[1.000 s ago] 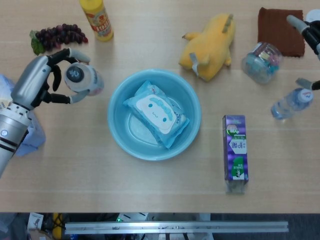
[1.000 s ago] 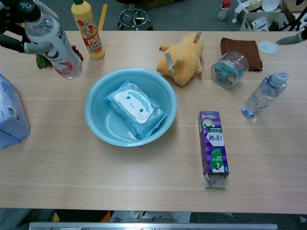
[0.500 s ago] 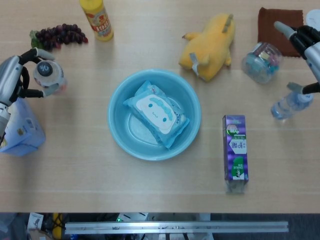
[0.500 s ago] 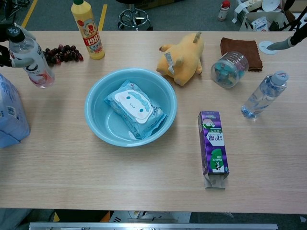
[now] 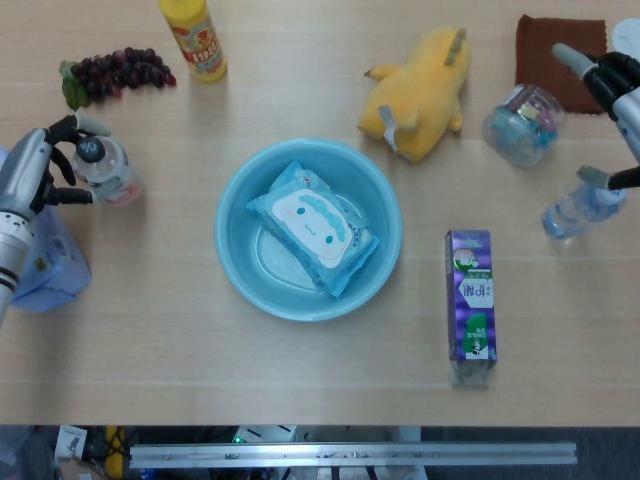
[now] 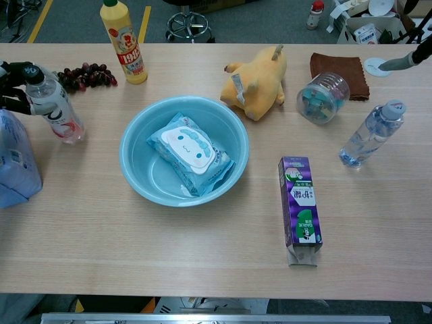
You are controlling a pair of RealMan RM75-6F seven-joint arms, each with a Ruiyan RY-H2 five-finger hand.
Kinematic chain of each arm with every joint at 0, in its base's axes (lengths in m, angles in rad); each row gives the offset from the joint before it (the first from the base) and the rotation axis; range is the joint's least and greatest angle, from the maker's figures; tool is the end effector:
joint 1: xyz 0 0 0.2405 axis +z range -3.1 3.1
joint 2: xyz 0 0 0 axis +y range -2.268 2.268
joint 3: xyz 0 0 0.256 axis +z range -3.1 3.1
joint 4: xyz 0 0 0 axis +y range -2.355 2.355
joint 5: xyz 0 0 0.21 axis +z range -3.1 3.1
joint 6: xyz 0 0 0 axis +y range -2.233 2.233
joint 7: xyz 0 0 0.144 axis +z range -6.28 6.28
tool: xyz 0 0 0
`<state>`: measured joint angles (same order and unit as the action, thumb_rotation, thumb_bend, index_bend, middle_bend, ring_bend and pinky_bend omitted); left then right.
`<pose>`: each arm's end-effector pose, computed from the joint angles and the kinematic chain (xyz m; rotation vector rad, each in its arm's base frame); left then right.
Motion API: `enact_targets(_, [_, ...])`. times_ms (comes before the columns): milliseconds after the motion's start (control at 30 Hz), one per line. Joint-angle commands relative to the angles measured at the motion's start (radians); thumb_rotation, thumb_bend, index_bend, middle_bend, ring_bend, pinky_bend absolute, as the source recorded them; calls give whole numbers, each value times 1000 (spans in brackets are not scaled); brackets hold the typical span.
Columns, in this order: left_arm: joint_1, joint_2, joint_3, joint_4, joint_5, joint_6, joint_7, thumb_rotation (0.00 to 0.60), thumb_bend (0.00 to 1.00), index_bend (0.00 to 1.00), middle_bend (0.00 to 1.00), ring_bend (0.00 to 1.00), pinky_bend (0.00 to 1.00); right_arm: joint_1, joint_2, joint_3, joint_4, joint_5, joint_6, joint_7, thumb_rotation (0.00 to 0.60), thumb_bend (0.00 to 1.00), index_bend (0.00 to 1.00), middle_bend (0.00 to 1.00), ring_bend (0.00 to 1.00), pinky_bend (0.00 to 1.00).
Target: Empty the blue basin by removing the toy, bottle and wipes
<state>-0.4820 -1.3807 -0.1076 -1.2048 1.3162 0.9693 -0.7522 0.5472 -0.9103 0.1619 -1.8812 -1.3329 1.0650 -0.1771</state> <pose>-0.3133 0.3245 0.0707 -1.2640 -1.6132 -1.1886 -0.1802 -0.3033 0.1634 1.7919 -0.7667 0.9116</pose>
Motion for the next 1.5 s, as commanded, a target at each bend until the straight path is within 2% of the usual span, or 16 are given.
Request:
enact_targets(33, [-2,5,7,0,12,-17,-5,600,231,381,428,323,470,-1,1,-1,1,-1,0,1,600,0,18,223,192,376])
enact_targets(133, [-4,15,13,-6,21,-29,0,600,231,263,279,148,329,-1,1,0,1,-1,-1,0,600,0,18,233,192,376])
enact_targets(367, [7,30,12,-24,40,-6,8,600,230,114,117,8,195,-2,0,3,4,-4,3,6,600,0,18,263,192,376])
enact_targets(500, [17,54,5,-56,60,33,5,600,230,44,43,0,140,0,-2,5,5,-12,3,7,600,0,18,263,192,376])
enact_targets(733, [43,152,6,-161,113,121,62,600,230,39,33,0,127,29,-9,13,-3,-30,-22,-10,600,0,18,263,192,376])
enact_targets(1067, [128,304,31,-351,161,288,337,600,230,39,33,0,127,148,-68,16,-17,-43,-162,-143,600,0,18,263,192,376])
enact_targets(1233, [178,358,56,-440,207,366,378,600,230,39,33,0,127,237,-146,27,-5,-28,-231,-274,600,0,21,263,192,376])
enact_targets(1500, [232,430,105,-529,282,429,409,600,230,39,33,0,126,384,-325,27,74,75,-325,-487,600,0,36,263,192,376])
